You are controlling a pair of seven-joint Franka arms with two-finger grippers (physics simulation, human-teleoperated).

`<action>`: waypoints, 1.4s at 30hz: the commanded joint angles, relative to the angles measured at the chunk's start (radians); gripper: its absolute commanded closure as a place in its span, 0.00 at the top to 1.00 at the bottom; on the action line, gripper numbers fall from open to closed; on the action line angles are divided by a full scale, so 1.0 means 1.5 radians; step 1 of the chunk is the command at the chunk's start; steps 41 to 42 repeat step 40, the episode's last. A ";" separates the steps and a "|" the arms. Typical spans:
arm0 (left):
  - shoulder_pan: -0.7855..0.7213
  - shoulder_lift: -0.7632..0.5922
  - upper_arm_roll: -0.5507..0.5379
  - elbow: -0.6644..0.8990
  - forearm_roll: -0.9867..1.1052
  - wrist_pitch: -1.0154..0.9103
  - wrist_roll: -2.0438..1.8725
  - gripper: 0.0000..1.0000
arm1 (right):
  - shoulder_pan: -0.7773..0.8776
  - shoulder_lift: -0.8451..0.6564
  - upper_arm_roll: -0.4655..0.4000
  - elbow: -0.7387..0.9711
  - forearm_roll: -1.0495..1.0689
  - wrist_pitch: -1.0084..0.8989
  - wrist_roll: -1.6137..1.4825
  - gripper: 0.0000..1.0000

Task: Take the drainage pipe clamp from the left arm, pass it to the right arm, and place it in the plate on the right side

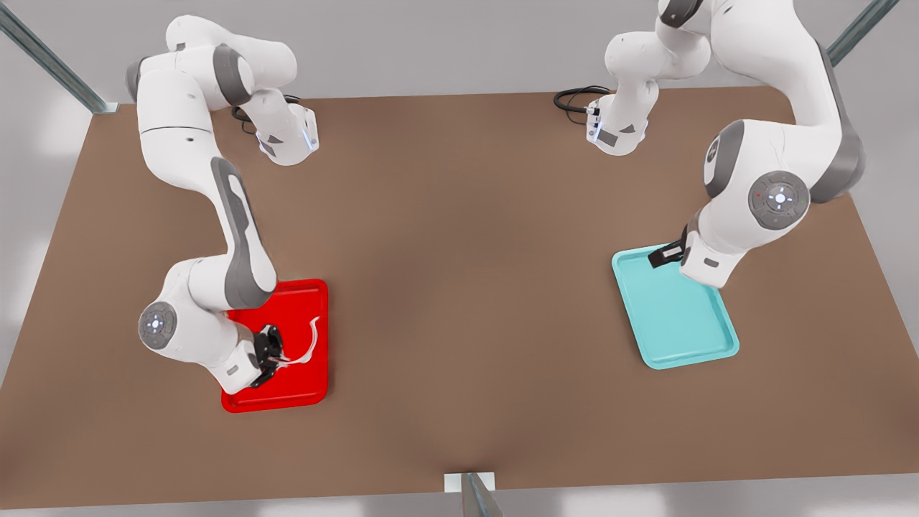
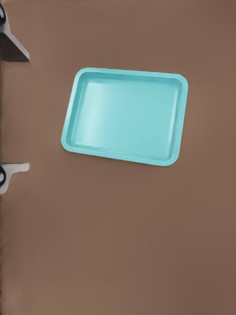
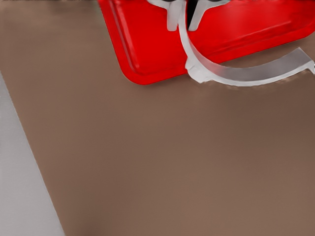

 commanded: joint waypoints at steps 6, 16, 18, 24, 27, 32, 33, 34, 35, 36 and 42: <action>0.000 0.011 -0.002 0.046 -0.006 -0.008 0.343 1.00 | -0.052 0.050 0.002 -0.019 -0.015 0.005 -0.185 0.21; 0.022 0.007 -0.005 0.036 -0.028 0.014 0.349 1.00 | -0.049 0.053 0.007 -0.057 0.016 -0.004 -0.183 1.00; 0.022 0.007 -0.005 0.036 -0.028 0.010 0.349 1.00 | -0.047 0.053 0.007 -0.057 0.016 -0.003 -0.183 1.00; 0.023 0.004 -0.006 0.036 -0.028 0.005 0.350 1.00 | -0.036 0.049 0.007 -0.013 0.017 -0.020 -0.165 1.00; 0.022 0.003 -0.006 0.036 -0.028 0.002 0.350 1.00 | -0.030 0.004 -0.003 -0.005 -0.128 -0.174 0.416 1.00; 0.022 -0.004 -0.008 0.037 -0.024 0.002 0.351 1.00 | -0.031 -0.237 -0.020 -0.035 -0.234 -0.392 0.744 1.00; 0.022 -0.004 -0.008 0.037 -0.020 0.001 0.351 1.00 | -0.035 -0.275 -0.022 -0.058 -0.222 -0.388 0.744 1.00; 0.022 -0.004 -0.011 0.037 -0.020 -0.012 0.351 1.00 | -0.058 -0.300 -0.024 -0.079 -0.199 -0.376 0.736 1.00; 0.021 -0.004 -0.012 0.037 -0.021 -0.024 0.351 1.00 | -0.058 -0.302 -0.024 -0.077 -0.199 -0.370 0.736 1.00; 0.021 -0.004 -0.014 0.037 -0.024 -0.025 0.350 1.00 | -0.058 -0.305 -0.023 -0.076 -0.198 -0.364 0.738 1.00; 0.016 -0.010 -0.017 0.037 -0.044 -0.052 0.312 1.00 | -0.058 -0.312 -0.022 -0.076 -0.197 -0.350 0.739 1.00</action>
